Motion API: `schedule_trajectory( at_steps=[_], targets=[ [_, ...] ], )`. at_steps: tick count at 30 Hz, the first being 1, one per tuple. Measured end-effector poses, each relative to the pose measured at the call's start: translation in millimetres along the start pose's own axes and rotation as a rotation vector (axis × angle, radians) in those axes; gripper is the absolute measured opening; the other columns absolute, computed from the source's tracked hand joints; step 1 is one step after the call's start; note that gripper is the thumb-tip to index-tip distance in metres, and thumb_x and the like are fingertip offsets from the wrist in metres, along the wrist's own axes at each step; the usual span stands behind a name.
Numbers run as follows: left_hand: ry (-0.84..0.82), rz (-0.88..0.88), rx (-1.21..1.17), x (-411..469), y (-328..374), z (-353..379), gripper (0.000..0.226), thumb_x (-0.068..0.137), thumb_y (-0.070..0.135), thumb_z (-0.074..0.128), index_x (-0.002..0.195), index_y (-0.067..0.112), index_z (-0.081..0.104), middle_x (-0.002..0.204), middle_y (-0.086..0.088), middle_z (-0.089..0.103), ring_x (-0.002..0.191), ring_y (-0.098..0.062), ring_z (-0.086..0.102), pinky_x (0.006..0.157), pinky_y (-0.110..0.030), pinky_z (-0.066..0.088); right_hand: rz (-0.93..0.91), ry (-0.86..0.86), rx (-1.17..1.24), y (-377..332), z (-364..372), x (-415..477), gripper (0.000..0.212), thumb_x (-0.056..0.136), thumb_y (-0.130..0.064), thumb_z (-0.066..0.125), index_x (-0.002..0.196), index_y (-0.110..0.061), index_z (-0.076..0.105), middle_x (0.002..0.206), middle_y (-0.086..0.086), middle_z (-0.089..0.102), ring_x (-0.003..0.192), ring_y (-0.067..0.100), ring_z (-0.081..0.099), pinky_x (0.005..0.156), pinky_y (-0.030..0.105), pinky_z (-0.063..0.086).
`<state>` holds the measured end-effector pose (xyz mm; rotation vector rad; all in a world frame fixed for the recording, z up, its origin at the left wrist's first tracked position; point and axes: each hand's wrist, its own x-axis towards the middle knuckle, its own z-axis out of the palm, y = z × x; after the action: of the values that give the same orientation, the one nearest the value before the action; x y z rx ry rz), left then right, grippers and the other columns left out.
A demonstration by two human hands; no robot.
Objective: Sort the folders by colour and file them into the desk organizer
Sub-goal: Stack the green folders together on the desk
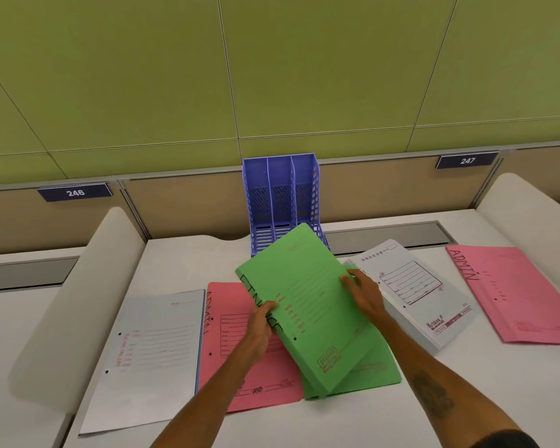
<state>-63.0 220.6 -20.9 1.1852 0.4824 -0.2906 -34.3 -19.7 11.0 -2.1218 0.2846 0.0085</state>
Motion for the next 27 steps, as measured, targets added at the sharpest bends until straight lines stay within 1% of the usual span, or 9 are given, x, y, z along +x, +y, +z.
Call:
schedule_trajectory(
  at_steps=[2,5,7,11,16,19,20,23,27],
  targets=[
    [0.002,-0.022,0.023,1.6,-2.8,5.8,0.021,0.095,0.003,0.053,0.113,-0.001,0.06,0.103,-0.017,0.068,0.092,-0.031,0.064,0.089,-0.051,0.052,0.016,0.025,0.06,12.9,-5.3,-7.7,0.041,0.1,-0.031,0.055,0.135,-0.011,0.056,0.135,0.012,0.059,0.111,0.026,0.06,0.101,0.039,0.045],
    [0.0,-0.05,0.055,2.5,-8.8,16.2,0.032,0.094,-0.001,0.053,0.126,-0.004,0.054,0.121,-0.023,0.063,0.104,-0.035,0.061,0.102,-0.055,0.047,0.091,0.048,0.18,39.0,-13.4,-23.0,0.041,0.097,-0.027,0.059,0.136,-0.012,0.056,0.132,0.015,0.061,0.099,0.023,0.063,0.097,0.041,0.05],
    [0.0,-0.072,0.063,0.9,-13.3,25.0,0.038,0.093,-0.001,0.055,0.131,-0.004,0.047,0.127,-0.024,0.06,0.106,-0.036,0.06,0.1,-0.054,0.049,0.15,0.073,0.232,56.7,-17.8,-33.8,0.041,0.097,-0.024,0.06,0.136,-0.012,0.057,0.128,0.016,0.064,0.093,0.024,0.066,0.095,0.042,0.053],
    [0.0,-0.108,0.121,-0.6,-25.3,39.3,0.04,0.094,0.002,0.058,0.13,0.002,0.04,0.126,-0.021,0.058,0.103,-0.033,0.061,0.096,-0.051,0.053,0.245,0.118,0.273,88.0,-25.5,-51.5,0.038,0.096,-0.023,0.061,0.133,-0.013,0.059,0.123,0.014,0.066,0.084,0.017,0.065,0.092,0.037,0.05],
    [-0.001,-0.1,0.254,1.9,-35.2,52.4,0.03,0.095,0.005,0.054,0.125,-0.001,0.049,0.118,-0.018,0.064,0.098,-0.029,0.065,0.094,-0.049,0.055,0.31,0.158,0.247,106.8,-29.4,-56.2,0.036,0.097,-0.021,0.06,0.131,-0.011,0.059,0.116,0.016,0.069,0.083,0.022,0.066,0.083,0.032,0.05],
    [0.002,-0.076,0.32,5.6,-36.3,58.0,0.027,0.096,0.01,0.054,0.121,0.002,0.055,0.107,-0.009,0.069,0.089,-0.022,0.065,0.079,-0.039,0.056,0.311,0.183,0.233,109.4,-29.9,-52.2,0.034,0.097,-0.018,0.059,0.13,-0.008,0.059,0.114,0.017,0.07,0.088,0.027,0.068,0.081,0.035,0.053],
    [0.0,-0.061,0.34,6.8,-35.6,60.4,0.027,0.096,0.011,0.054,0.121,0.003,0.055,0.104,-0.005,0.069,0.088,-0.02,0.065,0.079,-0.036,0.054,0.311,0.185,0.232,109.7,-30.3,-50.1,0.033,0.098,-0.017,0.059,0.129,-0.007,0.059,0.114,0.017,0.07,0.091,0.03,0.069,0.083,0.038,0.055],
    [0.019,-0.027,0.402,12.5,-33.9,64.7,0.036,0.095,0.013,0.056,0.13,0.011,0.05,0.1,0.005,0.063,0.09,-0.016,0.061,0.09,-0.035,0.05,0.314,0.159,0.215,107.8,-30.3,-43.6,0.031,0.098,-0.013,0.057,0.129,-0.007,0.059,0.113,0.018,0.069,0.095,0.035,0.069,0.089,0.048,0.056],
    [0.037,-0.014,0.466,21.9,-35.5,62.4,0.028,0.093,0.009,0.055,0.121,0.007,0.058,0.111,-0.006,0.069,0.095,-0.022,0.066,0.091,-0.039,0.055,0.3,0.122,0.106,105.5,-27.2,-32.6,0.038,0.097,-0.009,0.055,0.135,-0.005,0.056,0.128,0.018,0.056,0.112,0.033,0.06,0.099,0.045,0.05]
  ],
)
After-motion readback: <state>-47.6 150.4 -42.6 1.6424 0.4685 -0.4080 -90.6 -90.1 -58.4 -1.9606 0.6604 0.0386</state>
